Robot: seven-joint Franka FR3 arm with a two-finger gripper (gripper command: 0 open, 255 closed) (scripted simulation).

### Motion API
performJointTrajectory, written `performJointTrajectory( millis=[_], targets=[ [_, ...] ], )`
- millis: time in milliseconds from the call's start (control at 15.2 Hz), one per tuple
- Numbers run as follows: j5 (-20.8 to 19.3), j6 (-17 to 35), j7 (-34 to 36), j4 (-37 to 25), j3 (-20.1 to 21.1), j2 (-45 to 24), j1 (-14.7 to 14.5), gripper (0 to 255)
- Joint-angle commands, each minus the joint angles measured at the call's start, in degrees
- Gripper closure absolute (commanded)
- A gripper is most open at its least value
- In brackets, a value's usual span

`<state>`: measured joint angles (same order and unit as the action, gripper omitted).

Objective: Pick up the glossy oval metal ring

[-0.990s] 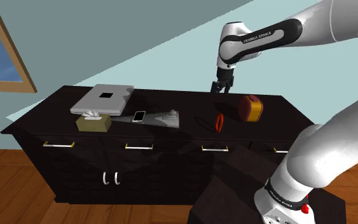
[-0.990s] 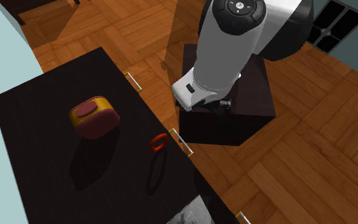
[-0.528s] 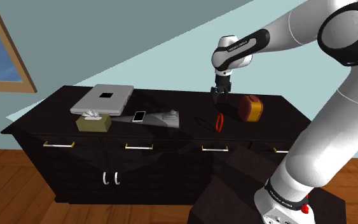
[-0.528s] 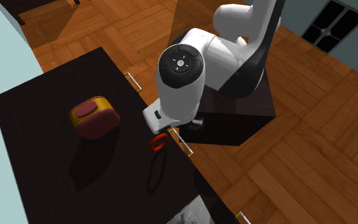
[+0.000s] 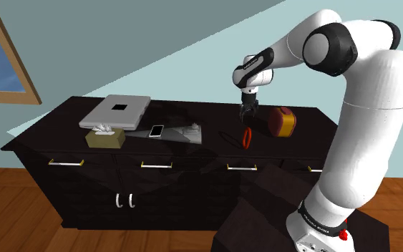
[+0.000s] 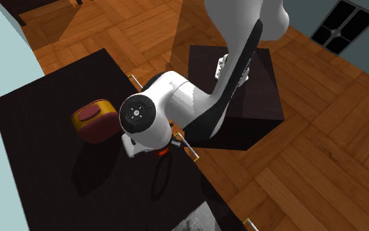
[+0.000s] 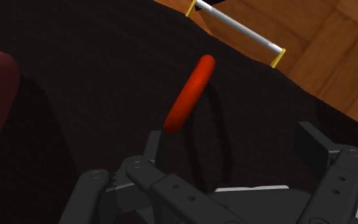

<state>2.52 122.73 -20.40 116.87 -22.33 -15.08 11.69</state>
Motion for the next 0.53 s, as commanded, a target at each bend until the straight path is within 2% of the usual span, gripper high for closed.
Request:
performJointTrajectory(
  millis=[0,264,462],
  targets=[
    [1.96,-0.28,-1.53,-4.06,0.06,-5.05,1.53,0],
    [4.95,-1.20,-3.82,-11.87,0.62,-14.27,5.07,0],
    [5.50,0.48,-4.06,-11.64,1.03,-15.77,5.38,0]
  ],
)
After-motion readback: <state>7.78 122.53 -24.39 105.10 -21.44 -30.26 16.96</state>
